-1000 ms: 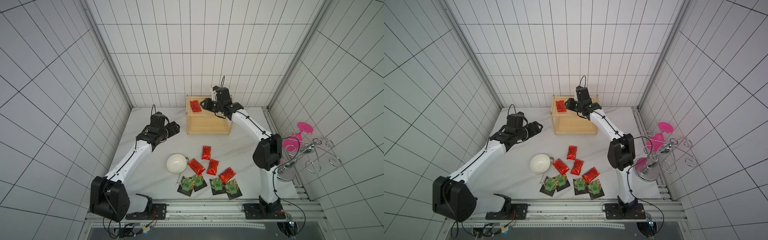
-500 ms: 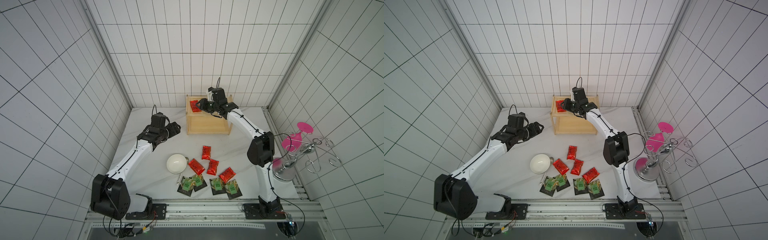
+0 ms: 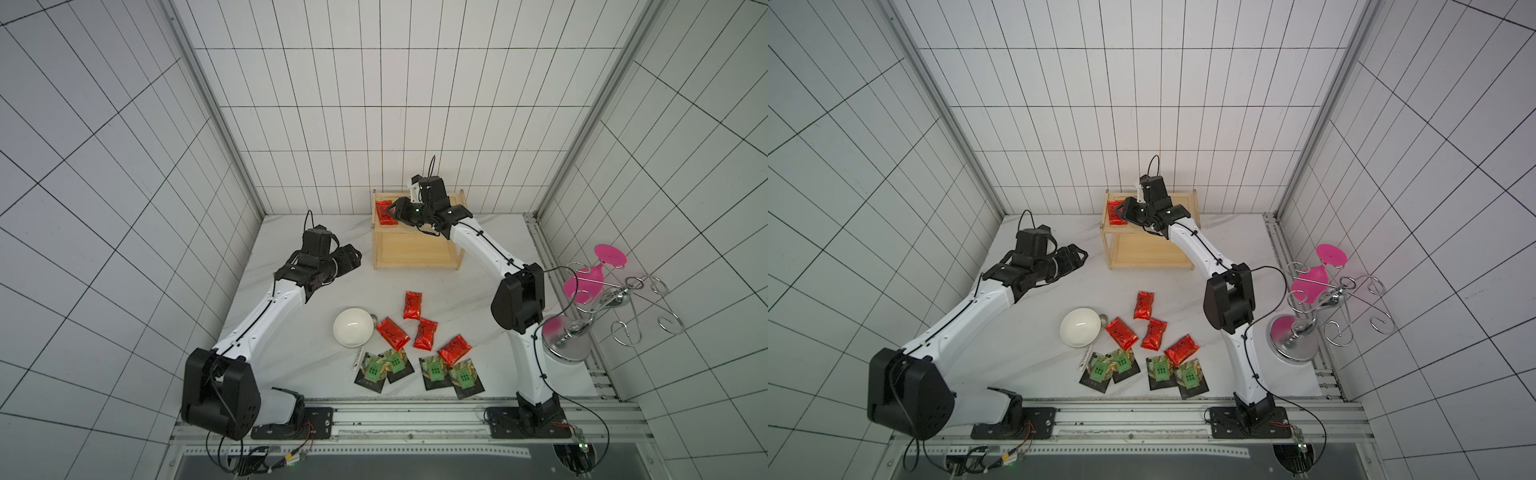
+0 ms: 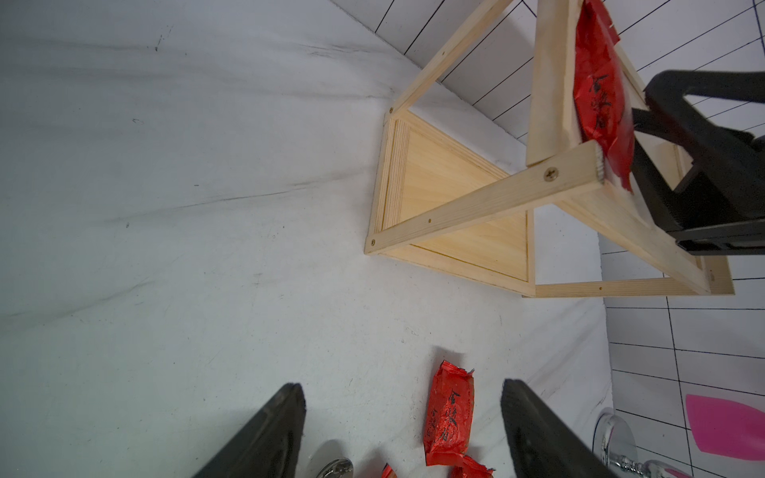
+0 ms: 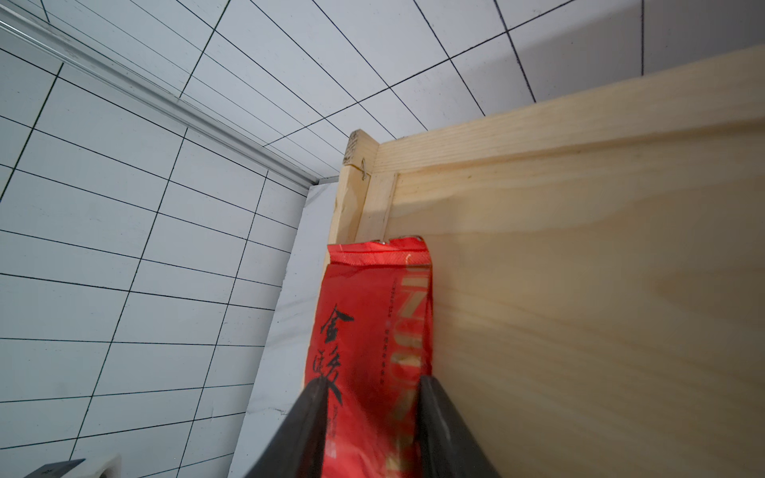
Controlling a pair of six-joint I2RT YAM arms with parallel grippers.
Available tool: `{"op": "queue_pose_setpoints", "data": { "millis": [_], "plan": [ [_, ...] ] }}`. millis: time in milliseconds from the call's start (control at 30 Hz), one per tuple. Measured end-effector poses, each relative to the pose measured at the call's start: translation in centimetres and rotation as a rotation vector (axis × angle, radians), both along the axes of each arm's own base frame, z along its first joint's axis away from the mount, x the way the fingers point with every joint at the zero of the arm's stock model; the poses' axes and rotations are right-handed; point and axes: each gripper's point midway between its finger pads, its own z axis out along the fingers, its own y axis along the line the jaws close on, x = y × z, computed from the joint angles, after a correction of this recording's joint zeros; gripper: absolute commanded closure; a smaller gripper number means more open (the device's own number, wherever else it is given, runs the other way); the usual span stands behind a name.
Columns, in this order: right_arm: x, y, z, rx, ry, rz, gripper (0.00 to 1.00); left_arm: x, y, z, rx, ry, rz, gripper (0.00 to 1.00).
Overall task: Place the tea bags on the shelf by color
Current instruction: Place the tea bag on the shelf.
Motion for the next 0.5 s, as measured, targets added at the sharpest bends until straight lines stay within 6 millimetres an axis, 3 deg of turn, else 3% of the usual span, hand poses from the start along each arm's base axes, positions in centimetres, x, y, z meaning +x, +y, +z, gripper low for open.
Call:
{"op": "queue_pose_setpoints", "data": {
  "millis": [500],
  "plan": [
    [-0.33,0.28,0.35,0.02,0.023,-0.023,0.6,-0.12,0.04,-0.37,0.002,0.007,0.0,0.22]
  ]
}}
